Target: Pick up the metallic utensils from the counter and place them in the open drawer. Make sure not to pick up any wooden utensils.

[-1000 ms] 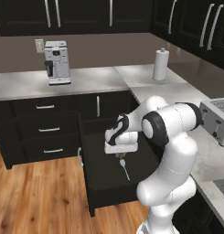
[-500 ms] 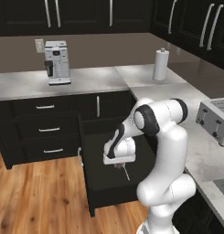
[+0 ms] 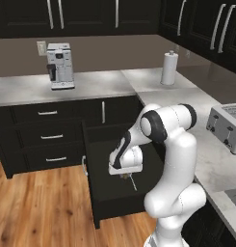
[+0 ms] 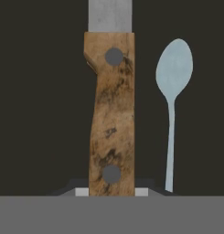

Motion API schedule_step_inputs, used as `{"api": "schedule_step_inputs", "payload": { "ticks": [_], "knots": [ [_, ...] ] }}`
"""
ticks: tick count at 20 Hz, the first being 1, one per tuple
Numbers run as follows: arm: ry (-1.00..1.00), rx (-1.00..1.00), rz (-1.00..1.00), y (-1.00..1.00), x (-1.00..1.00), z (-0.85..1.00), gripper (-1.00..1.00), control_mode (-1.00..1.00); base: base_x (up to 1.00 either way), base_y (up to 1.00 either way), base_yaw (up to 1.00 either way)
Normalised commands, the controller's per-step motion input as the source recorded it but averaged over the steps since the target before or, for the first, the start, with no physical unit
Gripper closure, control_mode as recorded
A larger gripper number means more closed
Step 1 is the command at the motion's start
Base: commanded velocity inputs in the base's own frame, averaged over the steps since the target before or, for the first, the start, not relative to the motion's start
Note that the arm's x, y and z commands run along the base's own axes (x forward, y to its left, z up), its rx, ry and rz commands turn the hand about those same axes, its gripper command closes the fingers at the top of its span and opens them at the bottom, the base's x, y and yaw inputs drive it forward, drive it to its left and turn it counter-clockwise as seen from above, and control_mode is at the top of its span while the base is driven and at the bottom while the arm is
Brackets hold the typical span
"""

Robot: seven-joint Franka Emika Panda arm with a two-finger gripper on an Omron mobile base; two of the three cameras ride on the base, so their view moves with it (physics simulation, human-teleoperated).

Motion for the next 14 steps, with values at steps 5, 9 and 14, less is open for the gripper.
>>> {"api": "schedule_step_inputs", "payload": {
  "ticks": [5,9,14],
  "knots": [
    [0.00,0.00,0.00,0.00,0.00,0.00,1.00,-1.00,0.00,0.00,0.00],
    [0.01,0.00,0.00,0.00,0.00,0.01,-1.00,-1.00,0.00,0.00,0.00],
    [0.01,0.00,0.00,0.00,0.00,0.00,-1.00,-1.00,0.00,0.00,0.00]
  ]
}}
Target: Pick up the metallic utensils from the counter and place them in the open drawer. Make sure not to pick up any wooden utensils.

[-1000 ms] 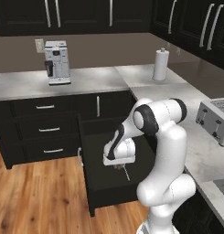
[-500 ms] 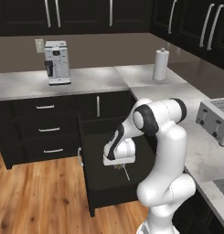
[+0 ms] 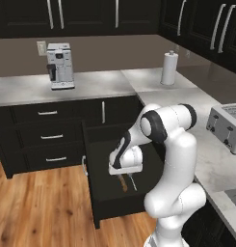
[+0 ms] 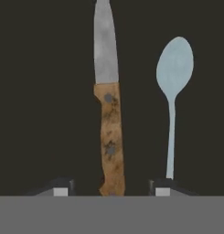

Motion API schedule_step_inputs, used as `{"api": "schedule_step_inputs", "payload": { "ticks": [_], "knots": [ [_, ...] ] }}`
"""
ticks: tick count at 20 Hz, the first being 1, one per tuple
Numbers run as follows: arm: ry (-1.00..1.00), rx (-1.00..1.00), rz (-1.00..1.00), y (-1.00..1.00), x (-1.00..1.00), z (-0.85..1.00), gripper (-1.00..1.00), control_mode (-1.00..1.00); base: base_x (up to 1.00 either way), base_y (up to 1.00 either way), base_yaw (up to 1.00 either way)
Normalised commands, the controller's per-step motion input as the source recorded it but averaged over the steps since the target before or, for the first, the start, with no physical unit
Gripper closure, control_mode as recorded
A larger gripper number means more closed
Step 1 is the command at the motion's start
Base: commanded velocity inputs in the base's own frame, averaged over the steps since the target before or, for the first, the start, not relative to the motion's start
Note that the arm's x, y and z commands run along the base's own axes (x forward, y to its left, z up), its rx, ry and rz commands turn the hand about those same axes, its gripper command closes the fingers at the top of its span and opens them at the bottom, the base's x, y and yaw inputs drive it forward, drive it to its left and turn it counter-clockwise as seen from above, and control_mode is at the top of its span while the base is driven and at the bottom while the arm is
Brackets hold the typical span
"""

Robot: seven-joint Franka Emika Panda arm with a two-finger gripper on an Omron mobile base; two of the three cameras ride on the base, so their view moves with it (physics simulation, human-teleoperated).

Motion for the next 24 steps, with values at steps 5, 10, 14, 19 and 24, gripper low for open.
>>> {"api": "schedule_step_inputs", "payload": {
  "ticks": [5,10,14,19,24],
  "knots": [
    [0.04,0.00,0.00,0.00,0.01,0.00,-1.00,-1.00,0.00,0.00,0.00],
    [0.04,0.00,0.02,-0.04,0.02,0.21,-1.00,-1.00,0.00,0.00,0.00],
    [0.00,0.00,0.03,-0.06,-0.08,0.81,-1.00,-1.00,0.00,0.00,0.00],
    [0.00,0.00,0.01,0.00,-0.31,1.00,-1.00,-1.00,0.00,0.00,0.00],
    [0.00,0.00,0.02,0.00,-0.41,1.00,-1.00,-1.00,0.00,0.00,0.00]
  ]
}}
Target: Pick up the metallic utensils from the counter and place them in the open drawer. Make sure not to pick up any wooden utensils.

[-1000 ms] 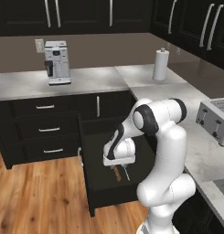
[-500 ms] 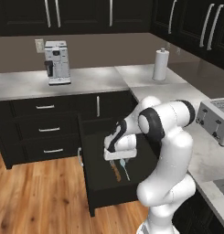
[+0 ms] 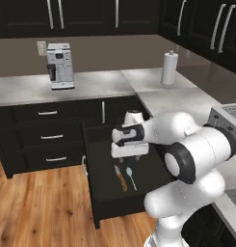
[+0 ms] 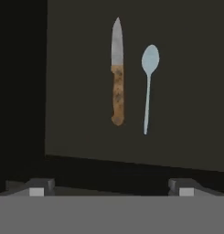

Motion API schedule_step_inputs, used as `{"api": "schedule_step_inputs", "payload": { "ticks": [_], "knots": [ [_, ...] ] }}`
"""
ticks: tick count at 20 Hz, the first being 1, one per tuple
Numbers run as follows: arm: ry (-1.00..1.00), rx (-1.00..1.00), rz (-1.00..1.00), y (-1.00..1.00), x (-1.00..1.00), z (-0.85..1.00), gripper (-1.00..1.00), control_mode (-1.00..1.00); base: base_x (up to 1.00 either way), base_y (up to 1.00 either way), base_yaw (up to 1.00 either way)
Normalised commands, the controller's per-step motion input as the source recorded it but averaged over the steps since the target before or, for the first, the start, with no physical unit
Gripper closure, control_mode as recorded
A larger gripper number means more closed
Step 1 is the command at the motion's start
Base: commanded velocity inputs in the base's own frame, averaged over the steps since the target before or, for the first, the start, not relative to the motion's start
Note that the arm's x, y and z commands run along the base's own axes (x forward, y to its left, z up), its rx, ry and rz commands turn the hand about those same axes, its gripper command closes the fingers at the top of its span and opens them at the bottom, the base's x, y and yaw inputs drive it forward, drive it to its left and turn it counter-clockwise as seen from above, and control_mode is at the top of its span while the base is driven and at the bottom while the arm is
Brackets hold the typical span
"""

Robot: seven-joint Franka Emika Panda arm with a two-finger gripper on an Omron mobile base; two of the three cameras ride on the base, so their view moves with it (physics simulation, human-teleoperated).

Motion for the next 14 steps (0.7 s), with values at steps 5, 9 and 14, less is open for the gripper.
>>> {"api": "schedule_step_inputs", "payload": {
  "ticks": [5,9,14],
  "knots": [
    [0.00,0.00,0.03,0.00,-0.56,1.00,-1.00,-1.00,0.00,0.00,0.00],
    [0.00,0.00,0.02,0.00,-0.67,1.00,-1.00,-1.00,0.00,0.00,0.00],
    [-0.02,0.00,0.02,-0.04,-0.63,1.00,-1.00,-1.00,0.00,0.00,0.00]
  ]
}}
